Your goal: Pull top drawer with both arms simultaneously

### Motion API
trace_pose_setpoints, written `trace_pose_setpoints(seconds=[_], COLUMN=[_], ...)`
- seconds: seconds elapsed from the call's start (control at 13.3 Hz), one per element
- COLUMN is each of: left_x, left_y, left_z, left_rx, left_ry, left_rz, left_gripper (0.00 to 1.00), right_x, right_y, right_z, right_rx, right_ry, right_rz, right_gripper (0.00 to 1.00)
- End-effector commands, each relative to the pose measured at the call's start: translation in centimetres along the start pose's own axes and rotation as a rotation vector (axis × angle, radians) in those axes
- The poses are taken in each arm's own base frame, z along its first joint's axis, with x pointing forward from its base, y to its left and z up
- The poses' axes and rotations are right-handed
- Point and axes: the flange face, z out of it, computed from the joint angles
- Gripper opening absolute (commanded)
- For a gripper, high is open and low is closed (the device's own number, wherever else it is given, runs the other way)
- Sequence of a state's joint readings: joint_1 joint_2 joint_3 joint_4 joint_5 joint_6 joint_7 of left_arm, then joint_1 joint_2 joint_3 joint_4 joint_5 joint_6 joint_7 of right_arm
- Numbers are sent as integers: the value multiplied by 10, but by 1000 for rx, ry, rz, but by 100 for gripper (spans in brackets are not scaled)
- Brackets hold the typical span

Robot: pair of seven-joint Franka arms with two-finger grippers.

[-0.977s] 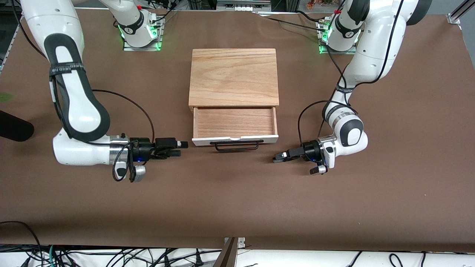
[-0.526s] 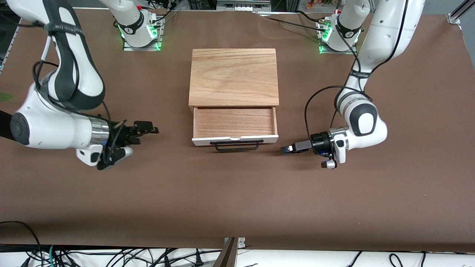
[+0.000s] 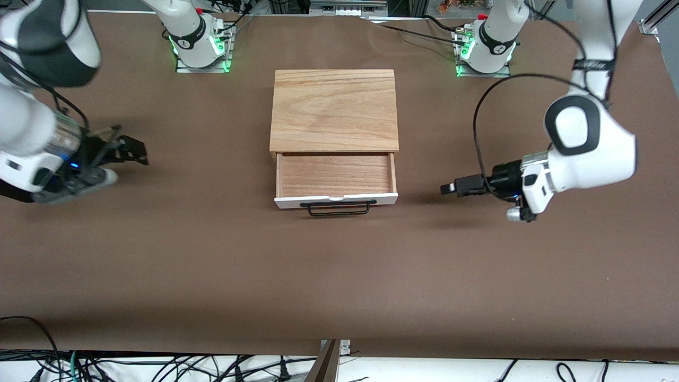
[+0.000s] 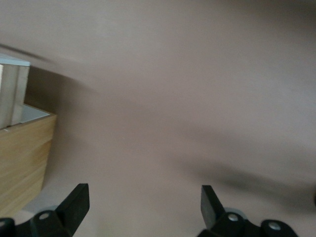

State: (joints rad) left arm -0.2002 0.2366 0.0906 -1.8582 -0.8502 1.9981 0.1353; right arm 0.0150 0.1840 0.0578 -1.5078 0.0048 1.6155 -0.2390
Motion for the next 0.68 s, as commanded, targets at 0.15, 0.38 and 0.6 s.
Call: trace_pose_setpoints(seconds=[0.15, 0.38, 0.6], left_x=[-63, -80, -88], left_y=[32, 46, 66], left_z=[-71, -111, -150], left_rx=[320, 519, 669], left_ry=[-26, -66, -90], left_rz=[72, 148, 178], left_gripper=[100, 100, 100], right_x=[-81, -80, -74], right_y=[31, 34, 38], right_z=[-18, -19, -19], right_rx=[-17, -27, -62], right_ry=[8, 10, 7], right_rz=[119, 236, 234], right_gripper=[100, 100, 100])
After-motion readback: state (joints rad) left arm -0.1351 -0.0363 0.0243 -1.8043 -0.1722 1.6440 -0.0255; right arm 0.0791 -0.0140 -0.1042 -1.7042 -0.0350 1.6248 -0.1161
